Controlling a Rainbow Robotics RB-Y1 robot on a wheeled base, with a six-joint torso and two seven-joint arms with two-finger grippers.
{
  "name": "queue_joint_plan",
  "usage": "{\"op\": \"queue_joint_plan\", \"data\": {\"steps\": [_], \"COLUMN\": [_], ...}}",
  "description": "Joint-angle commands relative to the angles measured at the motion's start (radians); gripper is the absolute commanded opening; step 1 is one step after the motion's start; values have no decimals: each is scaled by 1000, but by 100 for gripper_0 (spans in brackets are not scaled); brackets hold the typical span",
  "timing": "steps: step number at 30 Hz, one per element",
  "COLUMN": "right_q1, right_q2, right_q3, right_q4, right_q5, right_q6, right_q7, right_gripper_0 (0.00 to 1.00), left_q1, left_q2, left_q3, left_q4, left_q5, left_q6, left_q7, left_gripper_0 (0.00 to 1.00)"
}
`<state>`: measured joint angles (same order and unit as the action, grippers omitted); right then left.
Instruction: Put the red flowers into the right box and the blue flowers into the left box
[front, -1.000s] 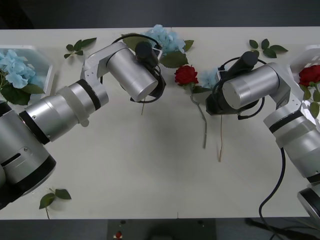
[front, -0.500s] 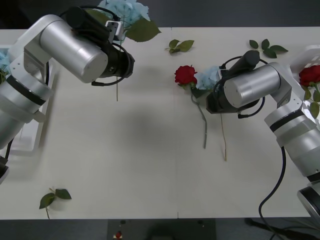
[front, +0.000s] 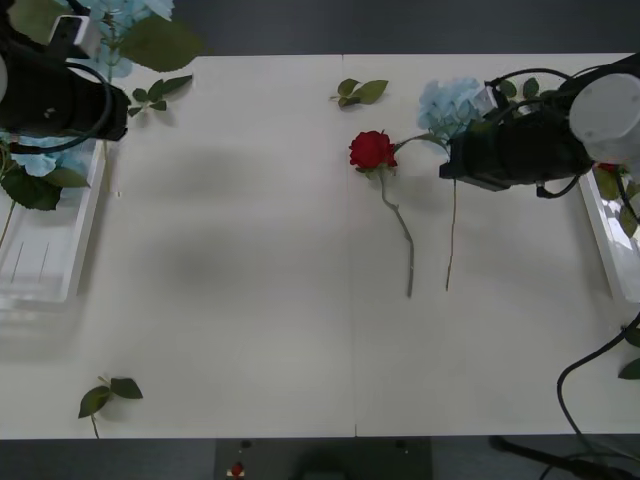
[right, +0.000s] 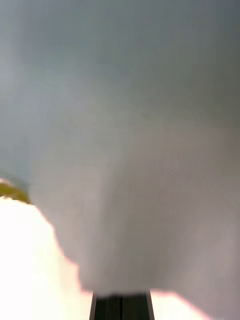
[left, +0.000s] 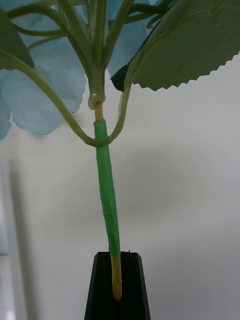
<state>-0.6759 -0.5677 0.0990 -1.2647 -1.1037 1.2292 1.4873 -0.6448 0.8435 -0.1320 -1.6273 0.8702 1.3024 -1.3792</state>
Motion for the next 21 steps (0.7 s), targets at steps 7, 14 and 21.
{"op": "queue_joint_plan", "data": {"steps": [7,14,21], "right_q1": [-50,-50,-50], "right_q2": [-60,52,147], "right_q3": [-12,-64,-19], "right_q4": [-13,-13,-13], "right_q5": [-513,-656,-789], "right_q6": [-54,-56,-56], "right_q7": [323,492,634], "right_gripper_0": [0,0,0], "left_q1": [168,294,399], "left_q2": [120,120,123], "left_q3": [290,474,543], "left_q4": [-26,-26,-23], "left_q5": [99,102,49], "left_q6": [80,136,120], "left_q7": [-288,-416,-445], "left_gripper_0": [0,0,0]}}
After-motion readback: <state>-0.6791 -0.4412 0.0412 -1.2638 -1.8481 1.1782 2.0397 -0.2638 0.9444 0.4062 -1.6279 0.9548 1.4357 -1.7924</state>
